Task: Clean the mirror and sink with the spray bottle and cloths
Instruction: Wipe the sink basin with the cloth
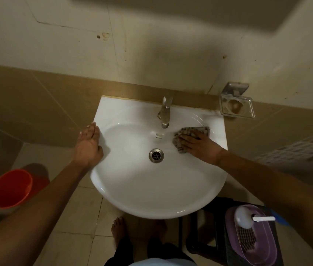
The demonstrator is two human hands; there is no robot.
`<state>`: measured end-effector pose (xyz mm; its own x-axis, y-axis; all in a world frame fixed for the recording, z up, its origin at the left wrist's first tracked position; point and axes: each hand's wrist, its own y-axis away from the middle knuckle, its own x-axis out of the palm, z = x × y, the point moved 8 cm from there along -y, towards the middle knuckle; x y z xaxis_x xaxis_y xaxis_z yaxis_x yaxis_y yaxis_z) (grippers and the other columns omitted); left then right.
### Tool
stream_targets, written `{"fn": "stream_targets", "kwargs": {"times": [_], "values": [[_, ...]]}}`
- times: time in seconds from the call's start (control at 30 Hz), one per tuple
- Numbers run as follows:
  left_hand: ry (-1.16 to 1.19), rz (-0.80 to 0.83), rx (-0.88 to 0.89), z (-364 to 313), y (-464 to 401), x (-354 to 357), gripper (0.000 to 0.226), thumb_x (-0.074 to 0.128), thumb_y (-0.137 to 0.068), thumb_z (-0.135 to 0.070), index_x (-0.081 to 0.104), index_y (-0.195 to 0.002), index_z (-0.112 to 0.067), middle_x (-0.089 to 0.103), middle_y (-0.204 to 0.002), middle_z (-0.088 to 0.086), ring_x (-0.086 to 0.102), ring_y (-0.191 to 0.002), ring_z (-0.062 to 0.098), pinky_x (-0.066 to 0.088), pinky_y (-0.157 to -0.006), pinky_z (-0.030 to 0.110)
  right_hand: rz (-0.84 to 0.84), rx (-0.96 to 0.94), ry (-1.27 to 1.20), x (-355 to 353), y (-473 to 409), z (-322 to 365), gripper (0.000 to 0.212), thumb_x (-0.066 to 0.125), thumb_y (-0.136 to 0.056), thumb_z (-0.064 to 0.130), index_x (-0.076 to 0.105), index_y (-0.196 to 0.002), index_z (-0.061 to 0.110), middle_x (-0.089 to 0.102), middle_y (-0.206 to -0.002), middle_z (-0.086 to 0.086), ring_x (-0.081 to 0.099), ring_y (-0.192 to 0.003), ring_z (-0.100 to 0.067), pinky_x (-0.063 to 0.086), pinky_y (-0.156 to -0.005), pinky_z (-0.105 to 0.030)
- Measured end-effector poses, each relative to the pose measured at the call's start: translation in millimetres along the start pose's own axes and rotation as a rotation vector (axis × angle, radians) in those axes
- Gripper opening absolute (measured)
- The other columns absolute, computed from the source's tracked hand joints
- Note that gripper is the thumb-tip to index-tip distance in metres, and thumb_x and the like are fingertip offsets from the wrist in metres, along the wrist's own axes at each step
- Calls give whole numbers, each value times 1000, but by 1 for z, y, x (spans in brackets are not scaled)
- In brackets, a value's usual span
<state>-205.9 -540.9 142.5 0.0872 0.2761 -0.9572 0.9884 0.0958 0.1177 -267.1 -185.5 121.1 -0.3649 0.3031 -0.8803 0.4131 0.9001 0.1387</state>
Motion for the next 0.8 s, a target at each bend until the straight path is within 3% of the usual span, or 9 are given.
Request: {"fn": "stream_targets", "kwargs": {"times": [0.07,0.13,0.27,0.37,0.43,0.5,0.57,0.7,0.8], "values": [[-2,10,15,0,0,0,72,55,-83,-3,25,-147,6,19,-158,22,16,-146,37,11,-119,46,-39,211,-175,-2,11,7,45,77,-66,7,72,-111,11,66,-125,-11,59,-121,-33,50,-93,-59],[-12,21,24,1,1,-2,72,55,-83,-5,24,-148,5,18,-158,22,16,-147,36,11,-120,45,-15,582,-407,-2,15,14,46,63,-72,3,67,-117,9,61,-126,-18,54,-122,-41,51,-88,-59],[-41,54,55,3,1,-5,73,55,-84,-10,22,-149,4,15,-159,20,14,-147,34,10,-119,46,167,1383,-863,13,17,41,60,60,-80,5,47,-138,12,40,-141,-15,39,-129,-38,46,-99,-54],[-51,75,69,4,2,-7,74,53,-86,-13,19,-150,3,13,-160,18,12,-148,33,10,-120,46,-30,1868,-1339,12,-8,67,45,61,-88,20,51,-130,7,49,-130,-17,50,-118,-39,49,-95,-49],[-68,84,83,4,3,-8,74,51,-88,-16,16,-151,2,10,-161,17,10,-148,32,9,-120,45,-222,2089,-1652,12,-35,86,42,58,-91,25,51,-129,7,55,-126,-17,57,-112,-38,52,-92,-47],[-83,87,101,6,4,-9,74,50,-89,-18,15,-151,0,10,-161,17,11,-148,32,10,-120,45,-331,2094,-1996,8,-75,100,38,52,-94,18,48,-131,7,57,-127,-16,61,-107,-35,55,-89,-47],[-72,89,115,8,4,-10,73,50,-89,-18,16,-151,0,11,-161,17,12,-148,32,10,-120,46,-396,1933,-2201,-5,-126,101,35,51,-92,14,49,-127,12,58,-126,-16,62,-103,-33,55,-88,-45],[-60,97,141,10,4,-10,72,48,-89,-18,15,-152,-1,10,-161,16,10,-149,31,9,-121,46,-504,2022,-2178,-19,-185,108,60,53,-84,8,39,-141,20,55,-134,-10,58,-113,-31,55,-92,-49],[-15,104,152,13,3,-9,72,48,-89,-14,16,-151,-1,9,-161,15,9,-149,30,8,-121,46,-272,1709,-1851,-47,-197,110,52,55,-90,20,42,-140,17,55,-137,-8,56,-120,-28,47,-100,-39]]}}
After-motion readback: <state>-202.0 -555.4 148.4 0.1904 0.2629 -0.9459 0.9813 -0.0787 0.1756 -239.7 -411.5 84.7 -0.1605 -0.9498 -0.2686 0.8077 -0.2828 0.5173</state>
